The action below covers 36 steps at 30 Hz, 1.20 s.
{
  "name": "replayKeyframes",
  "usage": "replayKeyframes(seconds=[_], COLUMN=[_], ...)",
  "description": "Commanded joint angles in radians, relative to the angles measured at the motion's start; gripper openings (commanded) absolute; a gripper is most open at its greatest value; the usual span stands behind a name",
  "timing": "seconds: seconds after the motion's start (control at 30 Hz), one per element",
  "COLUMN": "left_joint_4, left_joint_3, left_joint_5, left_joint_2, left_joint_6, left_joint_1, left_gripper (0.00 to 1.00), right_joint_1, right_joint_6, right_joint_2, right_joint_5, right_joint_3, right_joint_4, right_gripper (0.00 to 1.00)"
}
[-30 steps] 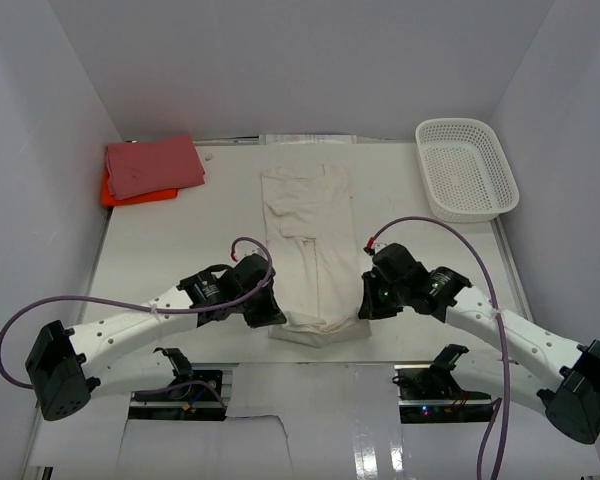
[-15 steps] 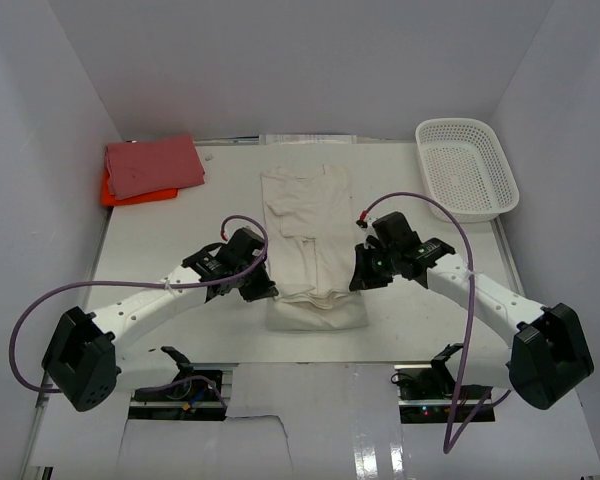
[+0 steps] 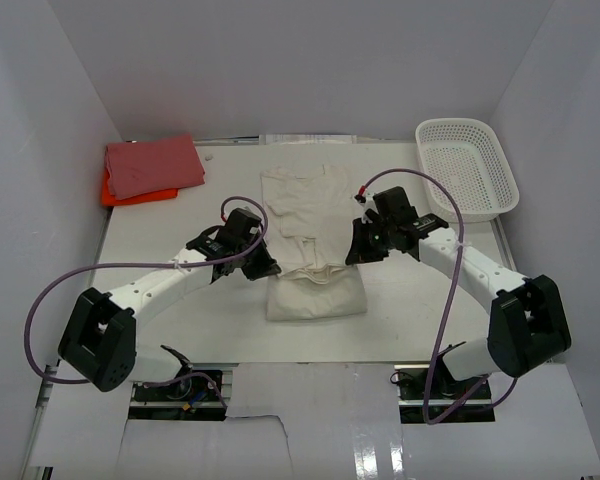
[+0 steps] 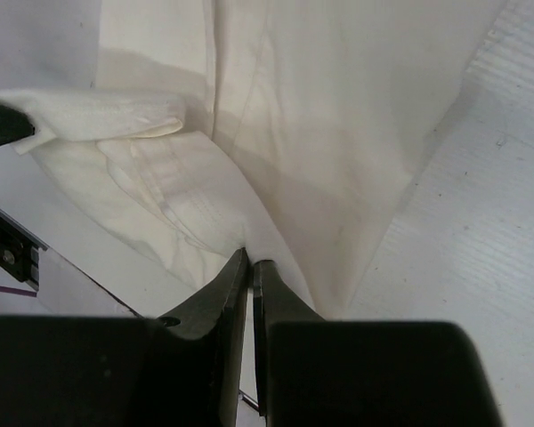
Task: Fold and stack the t-shirts
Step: Fold the folded rectangular tshirt in 1/3 of the way
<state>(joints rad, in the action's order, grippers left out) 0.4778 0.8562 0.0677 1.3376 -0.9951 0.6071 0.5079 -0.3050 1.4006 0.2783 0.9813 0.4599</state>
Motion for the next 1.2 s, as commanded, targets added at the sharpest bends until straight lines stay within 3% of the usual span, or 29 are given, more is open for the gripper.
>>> replayKeyframes(seconds=[0.0,0.33,1.17], left_joint_4=[-0.044,-0.062,-0.154], left_joint_3=[0.070,0.148,0.202], left_joint_5=[0.020,0.033,0.049], left_joint_2=[0.021,0.097,0.239], left_joint_6=[0.039,0.075,0.102], left_joint_1=[-0.023,-0.098,-0.168], left_gripper=[0.00,0.00,0.00], right_joint_1=[-0.031,-0.097,-0.147], right_joint_6=[0.033,0.066,0.070], right_joint_2=[0.021,0.104,0.282], right_joint_5=[0.029,0.056,0.085], right_joint_3=[0.065,0.141,0.281], right_joint_4=[-0.032,-0.033,-0.066], right_gripper=[0.08,0.08,0.08])
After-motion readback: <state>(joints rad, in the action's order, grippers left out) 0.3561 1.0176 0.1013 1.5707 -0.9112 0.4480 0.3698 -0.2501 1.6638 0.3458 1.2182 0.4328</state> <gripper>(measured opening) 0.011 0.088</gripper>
